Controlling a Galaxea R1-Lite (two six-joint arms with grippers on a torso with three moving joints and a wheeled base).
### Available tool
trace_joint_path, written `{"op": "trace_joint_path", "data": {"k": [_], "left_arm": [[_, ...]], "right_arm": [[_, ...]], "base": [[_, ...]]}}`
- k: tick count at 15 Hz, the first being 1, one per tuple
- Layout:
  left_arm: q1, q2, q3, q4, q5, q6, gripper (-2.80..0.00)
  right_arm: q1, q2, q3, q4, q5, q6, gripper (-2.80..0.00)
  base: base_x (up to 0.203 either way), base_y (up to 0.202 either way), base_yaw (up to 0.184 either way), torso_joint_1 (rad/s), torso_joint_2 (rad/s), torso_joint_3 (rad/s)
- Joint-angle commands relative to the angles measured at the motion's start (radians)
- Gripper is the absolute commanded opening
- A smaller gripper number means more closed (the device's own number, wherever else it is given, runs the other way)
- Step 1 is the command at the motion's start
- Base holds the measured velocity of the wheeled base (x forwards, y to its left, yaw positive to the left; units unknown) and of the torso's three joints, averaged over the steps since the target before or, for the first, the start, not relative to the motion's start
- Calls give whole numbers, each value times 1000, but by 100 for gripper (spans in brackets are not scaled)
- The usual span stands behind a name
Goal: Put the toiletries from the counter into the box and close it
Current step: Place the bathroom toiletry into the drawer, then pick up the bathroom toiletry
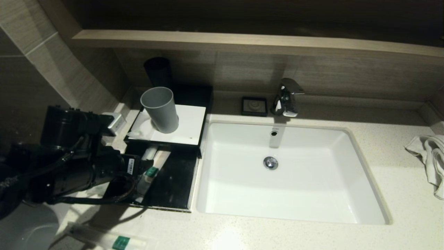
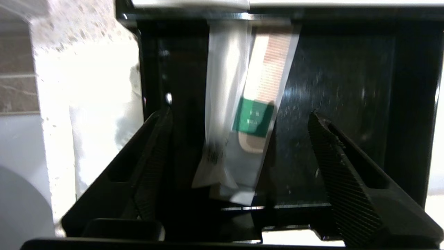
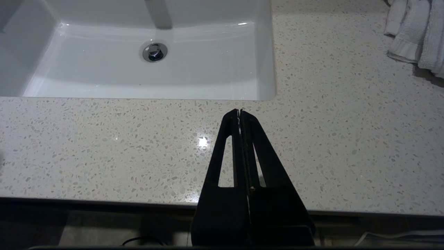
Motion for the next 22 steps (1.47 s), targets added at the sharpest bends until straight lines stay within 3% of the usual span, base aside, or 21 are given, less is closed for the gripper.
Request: {"op": "trace_joint_path", "data": {"k": [1,3,4,11,19,22], "left_arm": [[0,-10,-12,-19,3,0,0],[5,-10,-26,-20,3,0,0],[21,-10,-41,-20,3,0,-280],[88,30,-120,-24,3,1,-280],[94,111,-182,-32,0,10,-280],[94,138,-181,-94,0,15,-280]], "right_arm": [[0,0,0,0,0,0,-280],[0,0,0,0,0,1,-280],[0,0,0,0,0,0,-280],[0,0,0,0,0,1,-280],[0,0,0,0,0,1,-280],[0,0,0,0,0,1,-280]], "base": [[0,0,0,0,0,0],[0,0,0,0,0,0],[0,0,0,0,0,0],[0,0,0,0,0,0],[0,0,0,0,0,0],[0,0,0,0,0,0]]}}
